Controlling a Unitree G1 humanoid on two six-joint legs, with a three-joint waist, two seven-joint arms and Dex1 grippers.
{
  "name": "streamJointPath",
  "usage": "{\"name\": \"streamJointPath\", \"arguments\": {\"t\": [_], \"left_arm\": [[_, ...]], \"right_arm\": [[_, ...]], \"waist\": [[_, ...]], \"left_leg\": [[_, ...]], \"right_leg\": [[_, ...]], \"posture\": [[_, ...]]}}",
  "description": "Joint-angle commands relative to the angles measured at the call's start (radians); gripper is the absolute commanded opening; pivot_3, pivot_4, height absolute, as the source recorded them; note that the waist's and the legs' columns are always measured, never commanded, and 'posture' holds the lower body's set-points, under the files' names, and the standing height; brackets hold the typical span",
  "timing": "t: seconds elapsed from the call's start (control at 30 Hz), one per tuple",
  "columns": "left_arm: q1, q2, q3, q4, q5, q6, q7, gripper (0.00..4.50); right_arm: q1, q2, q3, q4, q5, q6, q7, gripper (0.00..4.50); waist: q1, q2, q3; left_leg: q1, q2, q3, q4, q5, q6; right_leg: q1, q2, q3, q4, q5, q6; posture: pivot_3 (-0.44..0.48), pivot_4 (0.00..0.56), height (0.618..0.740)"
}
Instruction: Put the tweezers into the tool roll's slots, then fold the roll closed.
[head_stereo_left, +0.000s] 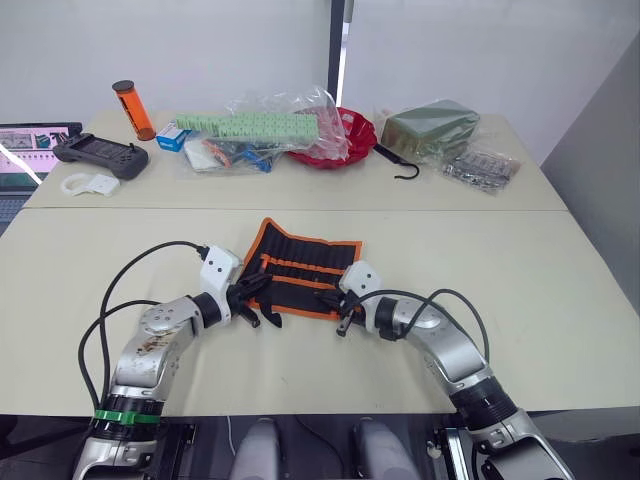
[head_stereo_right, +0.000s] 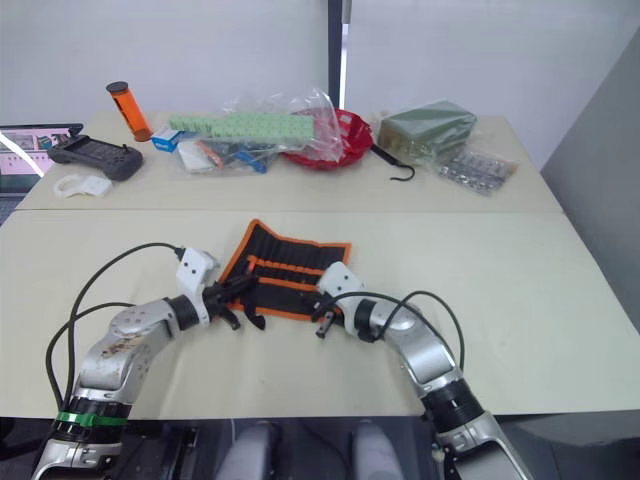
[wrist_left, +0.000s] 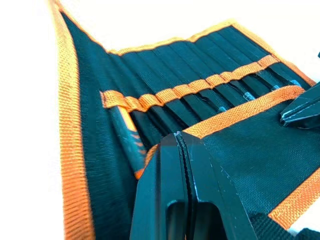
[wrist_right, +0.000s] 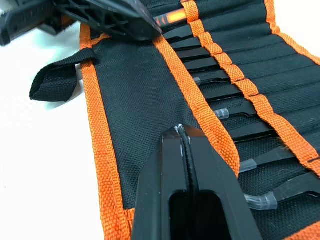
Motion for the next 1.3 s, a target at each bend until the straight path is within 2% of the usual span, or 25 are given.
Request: {"name": "streamJointPath", "arguments": {"t": [0.03, 0.17, 0.37, 0.57, 0.67, 0.83, 1.0, 1.03, 1.13, 1.3], "left_arm": [[0.003, 0.027, 0.046, -0.082, -0.047, 0.022, -0.019, 0.01], [0.005, 0.064, 0.073, -0.137, -0.089, 0.056, -0.045, 0.01], [-0.009, 0.149, 0.079, -0.204, -0.153, 0.100, -0.134, 0.01], [-0.007, 0.269, 0.098, -0.243, -0.227, 0.119, -0.285, 0.01], [0.014, 0.343, 0.135, -0.248, -0.259, 0.118, -0.361, 0.00], [0.074, 0.453, 0.214, -0.262, -0.315, 0.134, -0.467, 0.00], [0.164, 0.507, 0.315, -0.307, -0.371, 0.180, -0.484, 0.00], [0.175, 0.511, 0.330, -0.312, -0.390, 0.200, -0.483, 0.00], [0.215, 0.519, 0.388, -0.335, -0.431, 0.260, -0.459, 0.80], [0.286, 0.522, 0.475, -0.387, -0.470, 0.317, -0.435, 2.48]], "right_arm": [[-0.017, -0.032, -0.083, -0.099, 0.057, 0.078, 0.009, 0.00], [0.003, -0.065, -0.124, -0.161, 0.117, 0.090, 0.060, 0.00], [-0.019, -0.121, -0.221, -0.295, 0.264, 0.258, 0.095, 0.00], [0.035, -0.171, -0.315, -0.402, 0.442, 0.488, 0.077, 0.00], [0.054, -0.169, -0.370, -0.421, 0.524, 0.588, 0.037, 0.86], [0.040, -0.182, -0.429, -0.390, 0.593, 0.695, -0.015, 2.57], [-0.037, -0.186, -0.396, -0.278, 0.583, 0.743, -0.021, 4.31], [-0.045, -0.190, -0.385, -0.266, 0.576, 0.744, -0.017, 4.45], [-0.074, -0.189, -0.358, -0.210, 0.552, 0.739, -0.020, 4.50], [-0.111, -0.181, -0.332, -0.128, 0.541, 0.743, -0.017, 4.50]], "waist": [[0.003, 0.000, 0.000], [0.004, 0.000, 0.001], [-0.001, 0.000, 0.001], [0.001, 0.000, 0.002], [-0.001, 0.000, 0.002], [-0.004, 0.001, 0.003], [-0.005, 0.002, 0.005], [-0.005, 0.002, 0.005], [-0.002, 0.002, 0.006], [-0.004, 0.002, 0.006]], "left_leg": [[-0.001, 0.000, 0.000, 0.000, 0.000, 0.000], [-0.008, -0.001, 0.000, 0.000, 0.000, 0.000], [-0.009, -0.001, 0.000, -0.001, 0.000, 0.000], [-0.009, -0.001, 0.000, -0.001, 0.000, 0.000], [-0.009, -0.001, 0.000, -0.001, 0.000, 0.000], [-0.009, 0.000, 0.001, -0.003, 0.000, 0.000], [-0.009, 0.000, 0.002, -0.003, 0.000, 0.000], [-0.009, 0.000, 0.002, -0.004, 0.000, 0.000], [-0.010, 0.000, 0.002, -0.004, 0.000, 0.000], [-0.010, 0.001, 0.003, -0.005, 0.000, 0.000]], "right_leg": [[0.000, 0.000, 0.000, 0.000, 0.000, 0.000], [-0.007, -0.002, 0.000, 0.000, 0.001, 0.001], [-0.008, -0.001, 0.000, -0.001, 0.000, 0.001], [-0.008, -0.001, 0.000, -0.002, 0.000, 0.001], [-0.008, -0.001, 0.000, -0.002, 0.000, 0.001], [-0.010, -0.001, 0.001, -0.002, 0.000, 0.000], [-0.010, -0.001, 0.002, -0.003, 0.000, 0.000], [-0.010, -0.001, 0.002, -0.003, 0.000, 0.000], [-0.010, -0.001, 0.002, -0.004, 0.000, 0.000], [-0.011, -0.001, 0.002, -0.004, 0.000, 0.000]], "posture": [[0.000, 0.150, 0.740], [0.000, 0.150, 0.740], [0.000, 0.150, 0.740], [0.000, 0.150, 0.740], [0.000, 0.150, 0.740], [0.000, 0.150, 0.740], [0.000, 0.150, 0.740], [0.000, 0.150, 0.740], [0.000, 0.150, 0.740], [0.000, 0.150, 0.740]]}}
